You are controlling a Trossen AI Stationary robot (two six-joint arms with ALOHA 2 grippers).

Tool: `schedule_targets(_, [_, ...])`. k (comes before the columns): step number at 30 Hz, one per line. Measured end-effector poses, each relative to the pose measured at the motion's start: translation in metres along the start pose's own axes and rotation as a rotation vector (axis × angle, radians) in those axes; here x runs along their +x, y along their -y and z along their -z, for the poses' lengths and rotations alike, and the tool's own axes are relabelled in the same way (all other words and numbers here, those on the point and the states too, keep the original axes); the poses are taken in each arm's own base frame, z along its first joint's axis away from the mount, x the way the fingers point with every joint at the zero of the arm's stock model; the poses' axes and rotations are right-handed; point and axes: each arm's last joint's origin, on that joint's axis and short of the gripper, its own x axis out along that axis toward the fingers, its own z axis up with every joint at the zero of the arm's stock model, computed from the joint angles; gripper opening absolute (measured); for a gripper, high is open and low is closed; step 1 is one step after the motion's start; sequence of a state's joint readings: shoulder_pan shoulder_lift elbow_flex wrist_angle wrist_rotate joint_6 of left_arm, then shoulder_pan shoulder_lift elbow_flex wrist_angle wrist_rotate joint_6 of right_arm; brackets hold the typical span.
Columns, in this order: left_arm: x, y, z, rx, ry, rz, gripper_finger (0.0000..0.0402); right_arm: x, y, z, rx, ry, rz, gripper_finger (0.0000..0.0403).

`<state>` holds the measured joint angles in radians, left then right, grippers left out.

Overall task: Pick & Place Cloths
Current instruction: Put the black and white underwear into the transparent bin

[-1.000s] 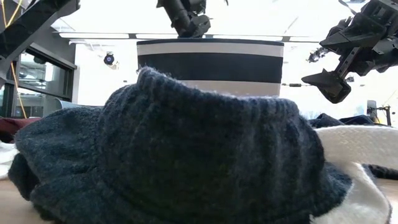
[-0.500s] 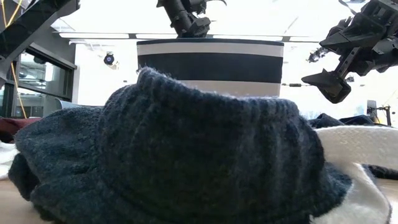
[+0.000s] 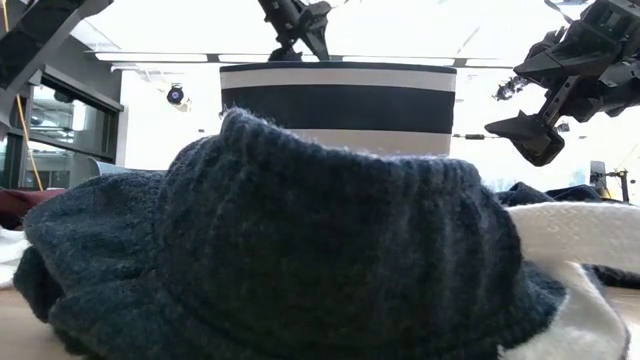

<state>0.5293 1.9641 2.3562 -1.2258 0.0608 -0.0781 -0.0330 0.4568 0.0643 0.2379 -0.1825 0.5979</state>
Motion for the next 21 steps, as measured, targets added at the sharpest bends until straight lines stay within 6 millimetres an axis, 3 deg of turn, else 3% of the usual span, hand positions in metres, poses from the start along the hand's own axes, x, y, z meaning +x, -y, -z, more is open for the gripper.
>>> schedule_targets(21, [-0.067, 0.009, 0.003, -0.101, 0.149, 0.017, 0.0324, 0.0, 0.0, 0.0, 0.0, 0.0, 0.0, 0.0353])
